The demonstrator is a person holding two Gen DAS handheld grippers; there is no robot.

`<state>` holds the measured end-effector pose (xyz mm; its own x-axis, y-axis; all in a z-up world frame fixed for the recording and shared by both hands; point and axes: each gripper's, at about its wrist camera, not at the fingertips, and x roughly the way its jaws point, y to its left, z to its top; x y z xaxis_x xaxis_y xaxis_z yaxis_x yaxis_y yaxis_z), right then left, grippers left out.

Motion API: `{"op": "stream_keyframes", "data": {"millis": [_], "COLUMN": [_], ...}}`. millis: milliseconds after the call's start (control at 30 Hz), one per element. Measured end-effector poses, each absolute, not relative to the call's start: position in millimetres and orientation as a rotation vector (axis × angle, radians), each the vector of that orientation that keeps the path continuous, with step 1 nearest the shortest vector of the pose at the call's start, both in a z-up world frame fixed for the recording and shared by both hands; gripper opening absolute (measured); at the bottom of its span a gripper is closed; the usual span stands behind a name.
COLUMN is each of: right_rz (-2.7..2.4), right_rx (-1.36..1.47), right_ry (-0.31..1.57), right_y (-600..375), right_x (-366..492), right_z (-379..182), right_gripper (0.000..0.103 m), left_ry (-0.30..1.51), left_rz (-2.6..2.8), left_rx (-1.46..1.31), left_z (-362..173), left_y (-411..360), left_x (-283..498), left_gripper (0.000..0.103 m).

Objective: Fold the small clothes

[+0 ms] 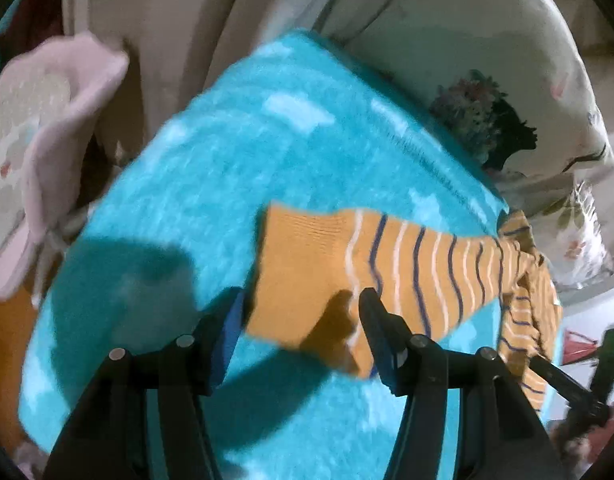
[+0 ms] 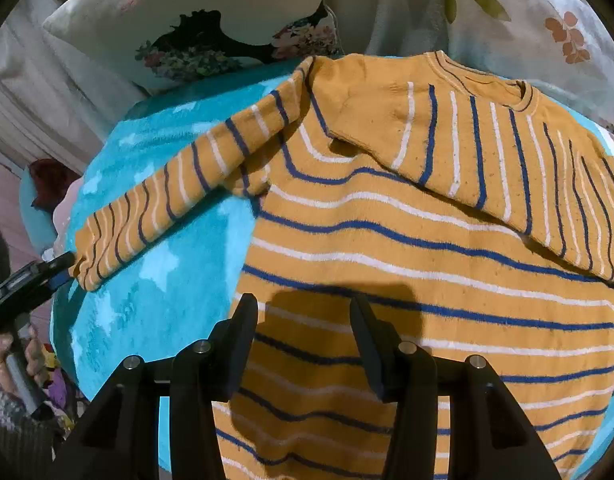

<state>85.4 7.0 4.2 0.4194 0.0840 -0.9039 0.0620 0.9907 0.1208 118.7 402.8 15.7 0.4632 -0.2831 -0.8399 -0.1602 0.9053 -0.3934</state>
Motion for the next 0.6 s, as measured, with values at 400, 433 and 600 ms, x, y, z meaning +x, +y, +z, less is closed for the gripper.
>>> {"op": "stream_keyframes", "data": {"millis": [400, 433, 600], "right_rz": [-0.07, -0.072, -0.051], "right_rx": [0.224, 0.245, 0.345], "right_ry": [1.098, 1.086, 1.038], "right_y": [-45, -54, -98], "right_x": [57, 53, 39], "right_z": [15, 17, 21], "right_gripper": [0.052, 0.052, 0.052], "left_ry": [0.935, 0.911, 0.82], "left_rz": [-0.098, -0.104, -0.219], "left_rx": [-0.647, -0.657, -0.656], "left_z": [111, 125, 193], "left_y": [420, 418, 360], "left_x": [121, 119, 105], "left_gripper": [0.006, 0.006, 0.006]}}
